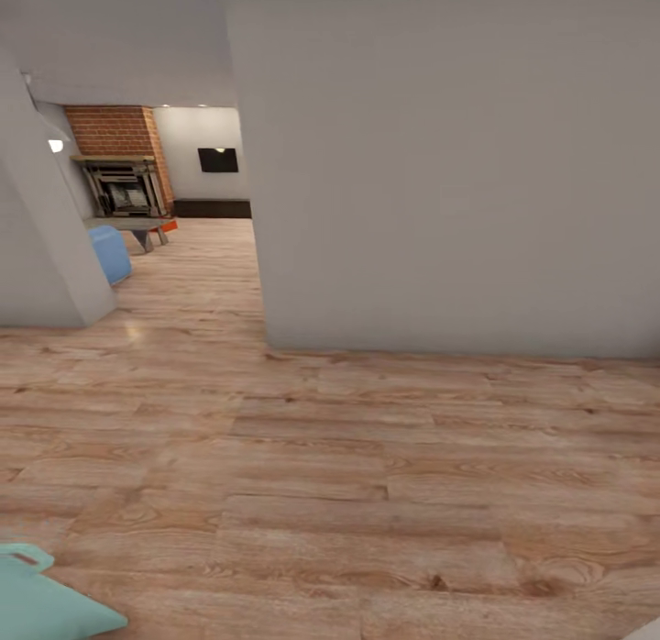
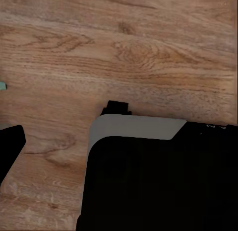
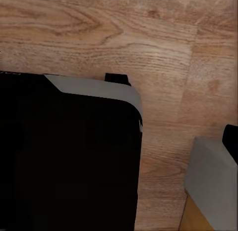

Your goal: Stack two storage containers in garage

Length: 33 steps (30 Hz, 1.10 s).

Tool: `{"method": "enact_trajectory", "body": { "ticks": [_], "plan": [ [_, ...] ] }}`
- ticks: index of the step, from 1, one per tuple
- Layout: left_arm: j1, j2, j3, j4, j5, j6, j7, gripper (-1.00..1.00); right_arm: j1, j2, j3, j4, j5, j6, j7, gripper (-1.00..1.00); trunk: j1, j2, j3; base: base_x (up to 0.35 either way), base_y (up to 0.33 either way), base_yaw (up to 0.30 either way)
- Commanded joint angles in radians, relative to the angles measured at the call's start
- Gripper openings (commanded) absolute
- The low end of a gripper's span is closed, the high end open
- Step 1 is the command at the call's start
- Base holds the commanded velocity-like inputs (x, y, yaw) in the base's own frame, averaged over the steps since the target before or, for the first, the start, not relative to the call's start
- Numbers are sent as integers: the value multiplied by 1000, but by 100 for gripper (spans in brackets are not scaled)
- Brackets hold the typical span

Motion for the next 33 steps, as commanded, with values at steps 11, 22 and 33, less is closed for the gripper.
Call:
{"method": "enact_trajectory", "body": {
  "ticks": [11, 22, 33],
  "plan": [
    [-1, 0, 4, 1, 6, -4, 0, 100, -1, 1, 8, 3, -9, -5, -1, 100, 1, -1, -1, 323, 0, 1],
    [-1, 0, 4, 1, 6, -4, 0, 100, -1, 1, 10, 3, -10, -4, 1, 100, 1, -1, -1, 323, 0, 0],
    [-1, -1, 4, 1, 6, -4, 0, 100, -1, 1, 9, 3, -11, -4, 1, 100, 1, -1, -1, 323, 0, 0]
  ]
}}
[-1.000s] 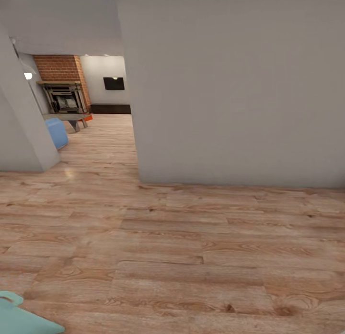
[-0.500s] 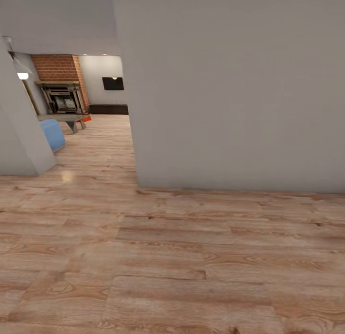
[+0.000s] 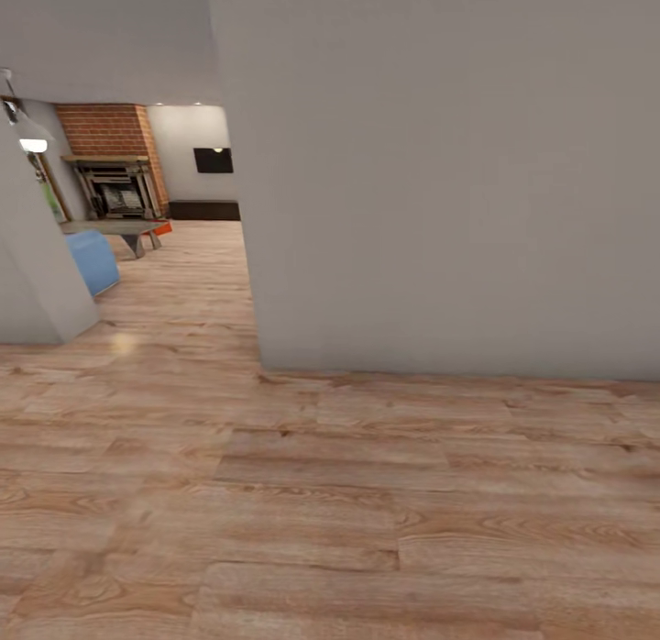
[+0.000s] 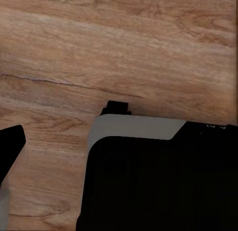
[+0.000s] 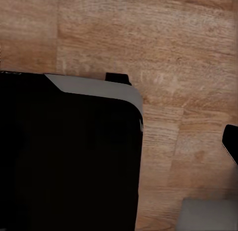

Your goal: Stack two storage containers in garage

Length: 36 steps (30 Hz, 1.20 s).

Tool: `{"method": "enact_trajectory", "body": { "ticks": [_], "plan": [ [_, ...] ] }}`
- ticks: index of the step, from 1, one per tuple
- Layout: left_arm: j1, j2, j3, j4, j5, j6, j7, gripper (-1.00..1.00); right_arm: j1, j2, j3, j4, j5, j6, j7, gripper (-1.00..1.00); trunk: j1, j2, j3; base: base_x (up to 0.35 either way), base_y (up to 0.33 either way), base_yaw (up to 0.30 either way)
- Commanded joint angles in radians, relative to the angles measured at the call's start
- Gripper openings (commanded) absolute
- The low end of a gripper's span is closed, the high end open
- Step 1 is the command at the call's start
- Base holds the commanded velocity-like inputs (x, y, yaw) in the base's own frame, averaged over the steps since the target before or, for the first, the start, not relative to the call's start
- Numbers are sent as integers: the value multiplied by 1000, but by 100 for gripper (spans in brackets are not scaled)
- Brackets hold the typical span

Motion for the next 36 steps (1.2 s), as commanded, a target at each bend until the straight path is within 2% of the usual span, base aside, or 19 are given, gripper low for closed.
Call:
{"method": "enact_trajectory", "body": {
  "ticks": [1, 14, 36],
  "plan": [
    [-1, 0, 4, 1, 6, -4, 1, 100, -1, 1, 8, 3, -10, -5, -1, 100, 1, -1, -1, 323, 0, 0],
    [-1, 0, 4, 1, 6, -4, 0, 100, -1, 0, 8, 3, -13, -5, -1, 100, 1, -1, -1, 323, 0, 16],
    [-1, -1, 4, 1, 6, -4, 0, 100, -1, 0, 8, 3, -9, -5, -1, 100, 1, -1, -1, 323, 0, 259]
  ]
}}
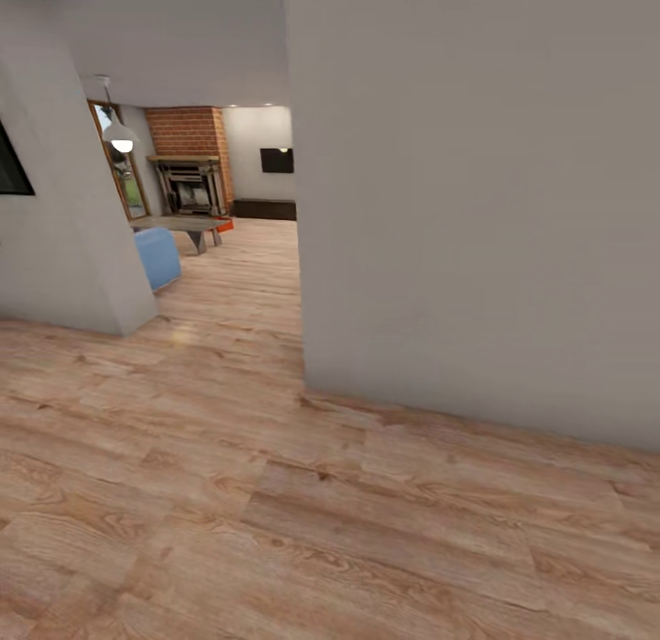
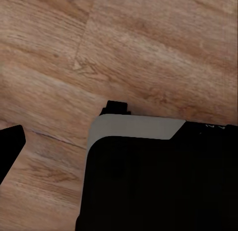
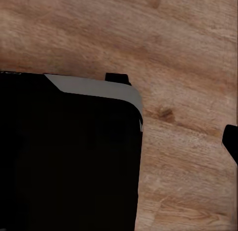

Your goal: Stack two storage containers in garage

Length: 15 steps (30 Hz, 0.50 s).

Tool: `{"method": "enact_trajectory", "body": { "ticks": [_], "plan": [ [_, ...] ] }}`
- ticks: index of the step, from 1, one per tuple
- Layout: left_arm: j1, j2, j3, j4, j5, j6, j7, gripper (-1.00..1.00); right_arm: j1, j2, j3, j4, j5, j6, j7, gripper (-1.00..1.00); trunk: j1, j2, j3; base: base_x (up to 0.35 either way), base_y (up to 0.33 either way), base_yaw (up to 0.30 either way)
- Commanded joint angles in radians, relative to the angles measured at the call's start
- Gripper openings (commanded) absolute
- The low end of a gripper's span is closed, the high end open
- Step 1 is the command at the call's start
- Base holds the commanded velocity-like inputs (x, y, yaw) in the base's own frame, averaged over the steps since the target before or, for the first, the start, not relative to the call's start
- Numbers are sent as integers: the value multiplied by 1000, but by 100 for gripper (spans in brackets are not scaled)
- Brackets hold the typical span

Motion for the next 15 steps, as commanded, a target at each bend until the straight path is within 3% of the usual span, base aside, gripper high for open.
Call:
{"method": "enact_trajectory", "body": {
  "ticks": [1, 15],
  "plan": [
    [-1, 0, 4, 1, 6, -4, 0, 100, -1, 1, 8, 3, -9, -5, -1, 100, 1, -1, -1, 323, 0, 268],
    [-1, 0, 4, 1, 6, -4, 0, 100, -1, 1, 8, 3, -9, -6, -1, 100, 1, -1, -1, 323, 0, 268]
  ]
}}
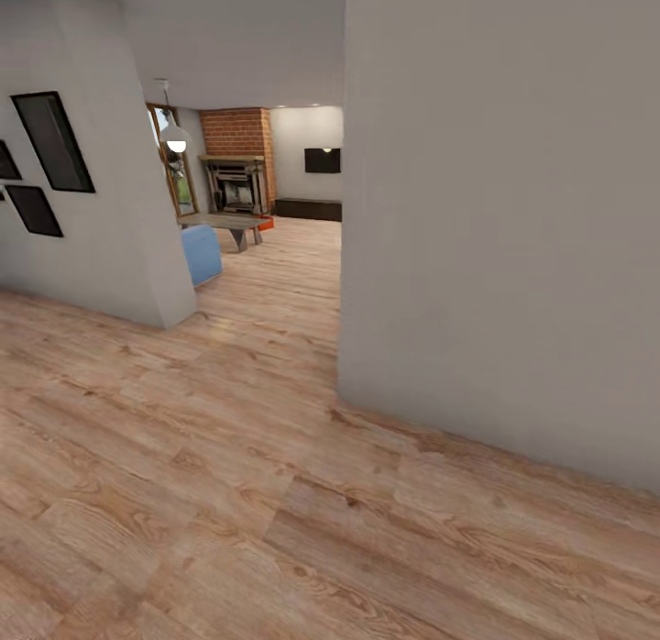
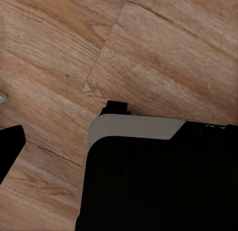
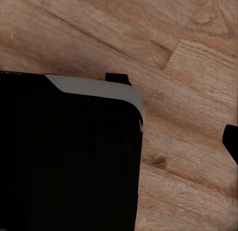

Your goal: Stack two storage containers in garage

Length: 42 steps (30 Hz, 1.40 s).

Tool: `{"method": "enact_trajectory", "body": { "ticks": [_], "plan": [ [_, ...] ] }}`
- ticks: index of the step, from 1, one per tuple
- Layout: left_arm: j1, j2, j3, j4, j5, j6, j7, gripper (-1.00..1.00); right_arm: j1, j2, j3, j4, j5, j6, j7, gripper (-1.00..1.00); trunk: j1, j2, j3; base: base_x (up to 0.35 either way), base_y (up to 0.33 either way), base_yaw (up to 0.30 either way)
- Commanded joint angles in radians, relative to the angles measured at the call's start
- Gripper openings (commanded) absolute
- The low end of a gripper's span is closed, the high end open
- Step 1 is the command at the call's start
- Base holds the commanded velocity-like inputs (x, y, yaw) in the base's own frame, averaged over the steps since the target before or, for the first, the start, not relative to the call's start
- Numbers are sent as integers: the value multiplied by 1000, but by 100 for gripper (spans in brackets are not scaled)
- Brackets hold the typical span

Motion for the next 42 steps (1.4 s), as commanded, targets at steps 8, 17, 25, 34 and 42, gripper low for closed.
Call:
{"method": "enact_trajectory", "body": {
  "ticks": [8, 17, 25, 34, 42],
  "plan": [
    [-1, 1, 4, 1, 6, -4, 0, 100, -1, 1, 8, 3, -9, -5, -1, 100, 1, -1, -1, 323, 0, 268],
    [-1, 1, 4, 1, 6, -4, 0, 100, -1, 1, 8, 3, -9, -5, -1, 100, 1, -1, -1, 323, 0, 266],
    [-1, 1, 4, 1, 6, -4, 0, 100, -1, 1, 8, 3, -9, -5, -1, 100, 1, -1, -1, 323, 0, 39],
    [-1, 0, 4, 1, 6, -4, 0, 100, -1, 1, 8, 3, -9, -5, -1, 100, 1, -1, -1, 323, 0, 1],
    [-1, 1, 4, 1, 6, -4, 0, 100, -1, 1, 8, 3, -9, -6, -1, 100, 1, -1, -1, 323, 0, 0]
  ]
}}
